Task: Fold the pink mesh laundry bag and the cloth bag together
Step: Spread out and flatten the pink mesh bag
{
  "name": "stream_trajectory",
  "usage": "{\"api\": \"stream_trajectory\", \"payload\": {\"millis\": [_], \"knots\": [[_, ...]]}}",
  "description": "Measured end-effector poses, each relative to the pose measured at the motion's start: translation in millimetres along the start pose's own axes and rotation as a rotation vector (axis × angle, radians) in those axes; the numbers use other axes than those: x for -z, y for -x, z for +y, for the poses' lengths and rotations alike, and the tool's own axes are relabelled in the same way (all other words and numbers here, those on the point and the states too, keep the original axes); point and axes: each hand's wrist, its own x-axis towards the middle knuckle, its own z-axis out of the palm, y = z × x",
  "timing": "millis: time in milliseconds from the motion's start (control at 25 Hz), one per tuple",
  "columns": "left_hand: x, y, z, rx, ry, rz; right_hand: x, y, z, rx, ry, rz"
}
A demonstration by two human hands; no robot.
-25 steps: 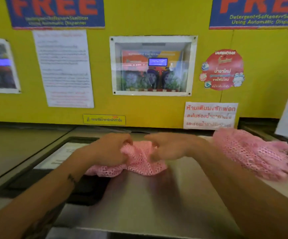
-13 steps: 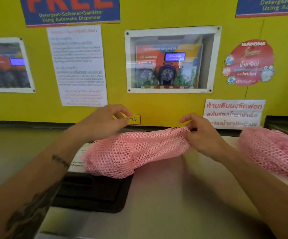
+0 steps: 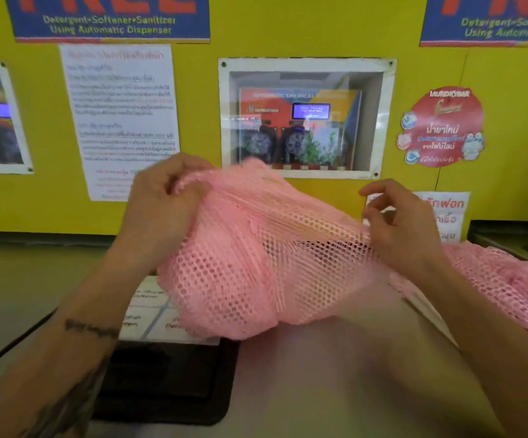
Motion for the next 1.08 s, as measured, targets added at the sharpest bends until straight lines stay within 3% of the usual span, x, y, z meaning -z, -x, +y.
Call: {"api": "stream_trajectory", "payload": {"millis": [80, 160, 240, 360, 440, 520, 600, 640, 680, 760, 880, 1000, 1080], "knots": [[6.4, -12.7, -16.5, 0.037, -0.187, 0.104, -2.4, -4.9, -3.9, -0.017, -0.006, 0.066], [3.7, -11.6, -54.6, 0.221, -0.582, -0.105, -12.0, 5.8, -9.1, 0.053, 0.060, 0.003], [3.1, 2.8, -85.8, 0.409, -0.826, -0.356, -21.1, 25.7, -19.6, 0.171, 0.014, -0.121], [6.7, 6.2, -85.4, 0.274, -0.847, -0.241, -32.7, 54.4, -32.5, 0.290, 0.035, -0.547], [4.8, 9.4, -68.9, 0.193, -0.758, -0.254, -43.3, 64.7, -28.2, 0.226, 0.210, -0.859], [0.2, 20.2, -49.7, 0.193, -0.687, -0.530, -49.6, 63.6, -18.2, 0.148, 0.308, -0.962], [-6.6, 35.8, -40.2, 0.289, -0.675, -0.894, -47.3, 52.9, -9.1, 0.105, 0.296, -0.897], [-8.3, 39.3, -44.3, 0.271, -0.757, -0.997, -42.5, 45.9, -5.3, 0.072, 0.286, -0.862], [-8.1, 37.4, -50.9, 0.207, -0.870, -0.993, -36.0, 38.2, -1.4, 0.036, 0.279, -0.828], [-2.5, 25.8, -67.2, 0.133, -1.031, -0.781, -20.7, 24.2, 8.0, -0.036, 0.285, -0.739], [3.4, 14.6, -78.6, 0.074, -0.935, -0.487, -6.3, 17.4, 18.0, -0.127, 0.475, -0.542], [-4.7, 14.7, -73.7, -0.035, -0.699, -0.303, -11.7, 26.2, 6.5, 0.035, 0.676, -0.349], [-13.1, 19.3, -67.4, 0.015, -0.633, -0.298, -22.8, 37.9, -9.3, 0.197, 0.539, -0.304]]}}
